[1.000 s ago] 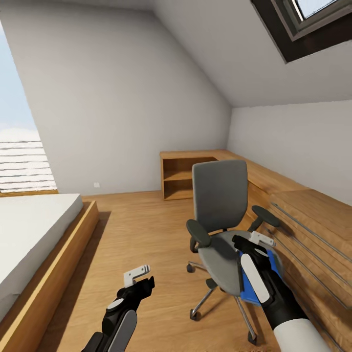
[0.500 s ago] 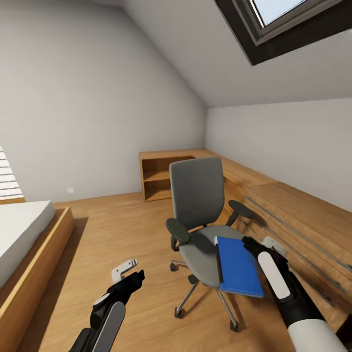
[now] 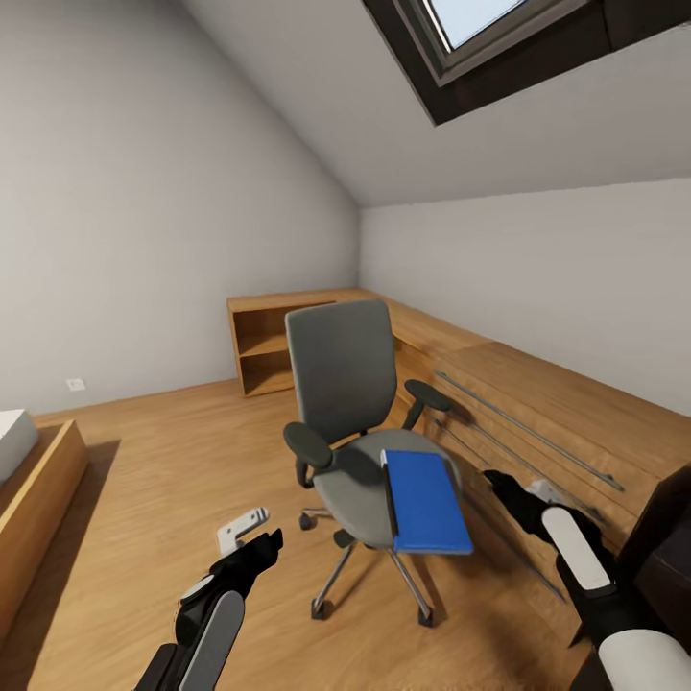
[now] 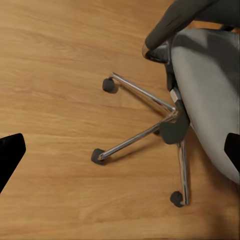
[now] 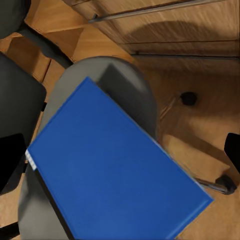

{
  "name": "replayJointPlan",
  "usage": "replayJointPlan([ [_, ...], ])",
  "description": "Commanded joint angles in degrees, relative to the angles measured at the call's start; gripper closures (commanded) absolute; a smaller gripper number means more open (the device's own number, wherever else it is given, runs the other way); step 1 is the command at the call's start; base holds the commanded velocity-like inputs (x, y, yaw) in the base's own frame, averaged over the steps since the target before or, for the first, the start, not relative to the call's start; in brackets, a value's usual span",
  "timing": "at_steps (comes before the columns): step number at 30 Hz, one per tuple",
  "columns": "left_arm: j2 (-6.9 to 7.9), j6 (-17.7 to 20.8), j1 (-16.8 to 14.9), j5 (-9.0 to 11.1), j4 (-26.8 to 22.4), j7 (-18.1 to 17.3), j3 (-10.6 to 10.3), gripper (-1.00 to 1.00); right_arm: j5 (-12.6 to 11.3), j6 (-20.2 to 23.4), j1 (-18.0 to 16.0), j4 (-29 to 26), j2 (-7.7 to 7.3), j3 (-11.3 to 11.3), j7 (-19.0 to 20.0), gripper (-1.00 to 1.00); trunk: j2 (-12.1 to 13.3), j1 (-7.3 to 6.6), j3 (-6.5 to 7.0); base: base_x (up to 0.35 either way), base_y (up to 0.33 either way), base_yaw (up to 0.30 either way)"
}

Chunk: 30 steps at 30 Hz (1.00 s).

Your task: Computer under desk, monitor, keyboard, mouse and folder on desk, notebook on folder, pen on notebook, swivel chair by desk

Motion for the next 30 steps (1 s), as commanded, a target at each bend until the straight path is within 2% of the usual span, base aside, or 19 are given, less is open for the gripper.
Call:
replayJointPlan([
  [1,0.01,0.09,-0.04,0.50,-0.08,0.49,-0.07,-1.00,-0.99,0.21,-0.03,0.26,-0.28,-0.05,0.36,-1.00,-0.45,0.22,-0.25,0.000,0.000,-0.293],
  [7,0.01,0.10,-0.04,0.50,-0.09,0.49,-0.06,-1.00,-4.16,0.58,-0.03,2.01,-2.00,-0.10,4.71,-1.00,-2.85,1.54,-1.30,0.000,0.000,-0.293],
  [8,0.01,0.10,-0.04,0.50,-0.09,0.49,-0.03,-1.00,-5.30,1.15,-0.03,2.61,-2.50,-0.11,6.08,-1.00,-3.25,1.76,-1.47,0.000,0.000,-0.274],
  [14,0.01,0.10,-0.04,0.50,-0.07,0.49,-0.08,-1.00,-5.90,1.43,-0.03,2.86,-2.59,-0.03,6.65,-1.00,-5.66,3.07,-2.53,0.000,0.000,-0.120],
  [30,0.01,0.10,-0.04,0.50,-0.06,0.49,-0.17,-1.00,-6.03,1.47,-0.03,2.98,-2.13,0.41,6.94,-1.00,-12.08,6.59,-5.40,0.000,0.000,-0.004],
])
